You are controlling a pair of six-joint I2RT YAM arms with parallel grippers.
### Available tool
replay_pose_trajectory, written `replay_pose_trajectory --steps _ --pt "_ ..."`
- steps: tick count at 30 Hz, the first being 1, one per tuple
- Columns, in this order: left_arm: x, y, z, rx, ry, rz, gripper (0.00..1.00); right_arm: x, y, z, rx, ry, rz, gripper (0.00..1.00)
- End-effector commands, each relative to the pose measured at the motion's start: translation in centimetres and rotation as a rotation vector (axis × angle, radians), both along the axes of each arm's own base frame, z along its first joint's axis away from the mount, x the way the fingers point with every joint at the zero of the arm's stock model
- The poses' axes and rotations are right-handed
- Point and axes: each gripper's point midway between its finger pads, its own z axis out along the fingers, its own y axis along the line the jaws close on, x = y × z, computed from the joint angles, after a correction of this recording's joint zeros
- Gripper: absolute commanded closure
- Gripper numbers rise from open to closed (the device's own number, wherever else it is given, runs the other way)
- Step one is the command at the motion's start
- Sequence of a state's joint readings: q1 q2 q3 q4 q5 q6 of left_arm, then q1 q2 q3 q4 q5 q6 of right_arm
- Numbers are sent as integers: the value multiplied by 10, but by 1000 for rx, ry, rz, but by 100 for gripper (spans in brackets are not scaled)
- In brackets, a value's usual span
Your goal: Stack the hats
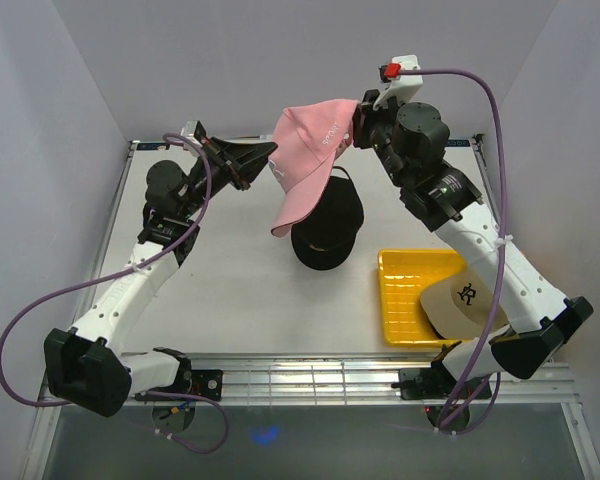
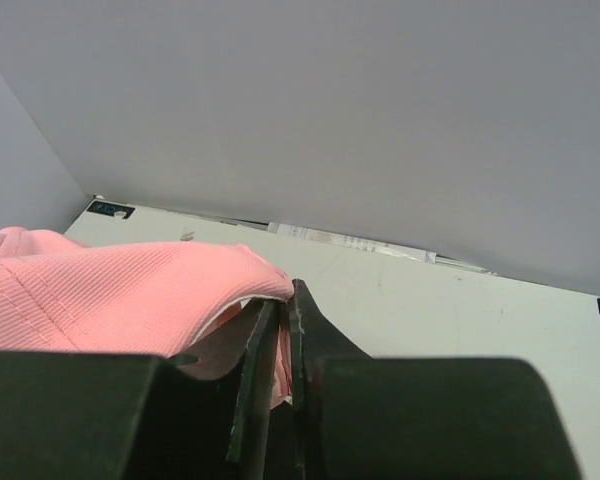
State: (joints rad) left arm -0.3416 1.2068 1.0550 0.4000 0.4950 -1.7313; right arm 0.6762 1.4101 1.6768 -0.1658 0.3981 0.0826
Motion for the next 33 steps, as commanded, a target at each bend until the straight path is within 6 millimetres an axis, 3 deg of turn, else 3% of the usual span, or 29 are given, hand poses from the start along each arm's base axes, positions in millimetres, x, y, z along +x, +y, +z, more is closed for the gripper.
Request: replay_pose_trajectory --steps 1,5,6,11,17,23,27,33 --pt "-17 8 23 -16 -80 9 100 1 -15 33 45 -71 -46 85" --pt "-9 10 26 23 -102 61 100 -6 -7 34 63 -70 23 69" --pt "-8 10 37 24 -129 73 100 -11 -6 36 71 -72 45 65" --pt "8 11 49 82 -184 140 100 -26 3 37 119 -11 126 45" --pt "21 13 55 104 -205 191 100 -38 0 4 116 138 129 25" --pt "33 16 55 115 -208 241 100 -51 -18 -21 124 216 71 18" --pt "37 15 52 163 -214 276 100 -60 -25 -27 123 274 52 17" --pt "50 2 35 315 -226 356 100 -78 -39 -18 147 304 45 16"
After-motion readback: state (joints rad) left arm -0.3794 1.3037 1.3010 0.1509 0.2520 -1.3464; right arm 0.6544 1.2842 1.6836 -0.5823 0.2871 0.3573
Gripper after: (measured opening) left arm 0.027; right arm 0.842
